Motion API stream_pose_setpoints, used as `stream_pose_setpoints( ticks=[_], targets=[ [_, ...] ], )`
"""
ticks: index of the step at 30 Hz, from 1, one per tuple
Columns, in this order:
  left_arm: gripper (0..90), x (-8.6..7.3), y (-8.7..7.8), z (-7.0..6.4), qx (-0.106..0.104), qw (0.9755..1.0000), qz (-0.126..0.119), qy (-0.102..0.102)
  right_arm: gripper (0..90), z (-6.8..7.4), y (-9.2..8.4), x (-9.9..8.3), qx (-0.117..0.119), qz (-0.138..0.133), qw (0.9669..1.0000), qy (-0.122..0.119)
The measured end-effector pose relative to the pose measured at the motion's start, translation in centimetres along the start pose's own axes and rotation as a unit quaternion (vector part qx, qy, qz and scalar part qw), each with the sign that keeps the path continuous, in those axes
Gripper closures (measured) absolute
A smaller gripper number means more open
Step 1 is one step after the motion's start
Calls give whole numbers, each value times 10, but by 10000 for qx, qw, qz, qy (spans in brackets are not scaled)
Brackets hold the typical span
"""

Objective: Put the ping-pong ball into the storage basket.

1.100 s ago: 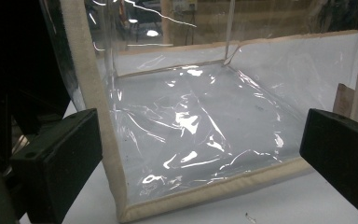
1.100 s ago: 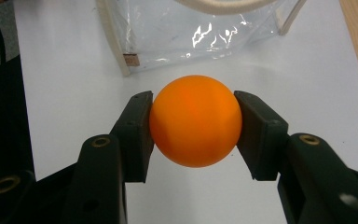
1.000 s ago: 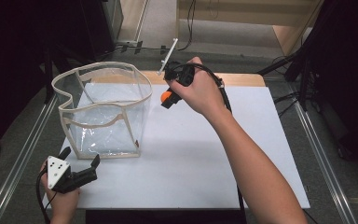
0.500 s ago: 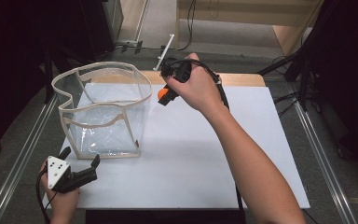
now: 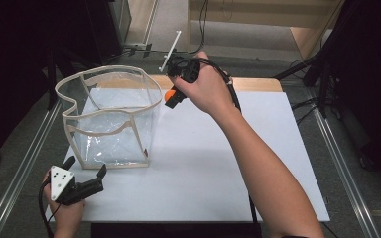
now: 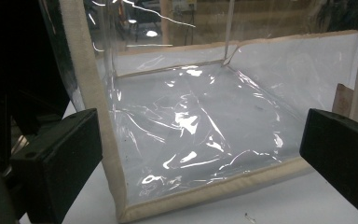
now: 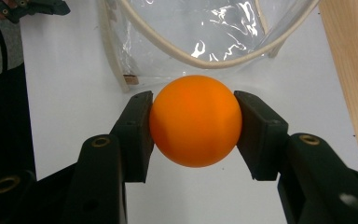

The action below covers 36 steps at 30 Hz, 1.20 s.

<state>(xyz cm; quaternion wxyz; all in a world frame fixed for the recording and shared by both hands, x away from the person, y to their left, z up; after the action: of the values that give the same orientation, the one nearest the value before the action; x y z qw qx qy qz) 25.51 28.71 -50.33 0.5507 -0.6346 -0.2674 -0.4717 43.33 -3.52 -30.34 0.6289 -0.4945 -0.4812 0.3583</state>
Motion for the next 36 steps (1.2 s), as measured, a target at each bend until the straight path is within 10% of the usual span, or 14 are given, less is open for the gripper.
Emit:
stream_pose_setpoints(
  ticks=[36],
  targets=[
    [0,0,0,0,6,10000,16,19,484,1,-4,37,20,87,9998,-176]
  ],
)
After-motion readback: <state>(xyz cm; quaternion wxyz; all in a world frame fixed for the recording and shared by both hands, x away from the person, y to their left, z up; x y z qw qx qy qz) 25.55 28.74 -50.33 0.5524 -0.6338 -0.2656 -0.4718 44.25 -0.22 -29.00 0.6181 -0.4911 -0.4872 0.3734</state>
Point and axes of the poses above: each handheld gripper's, and its own axes: y roughly forward along the jaws, x roughly out of its top, z roughly to its left, the point moved 3 cm from there along y, roughly forward along the jaws, and after that the axes turned 11 degrees about z, right-handed, at the moved point
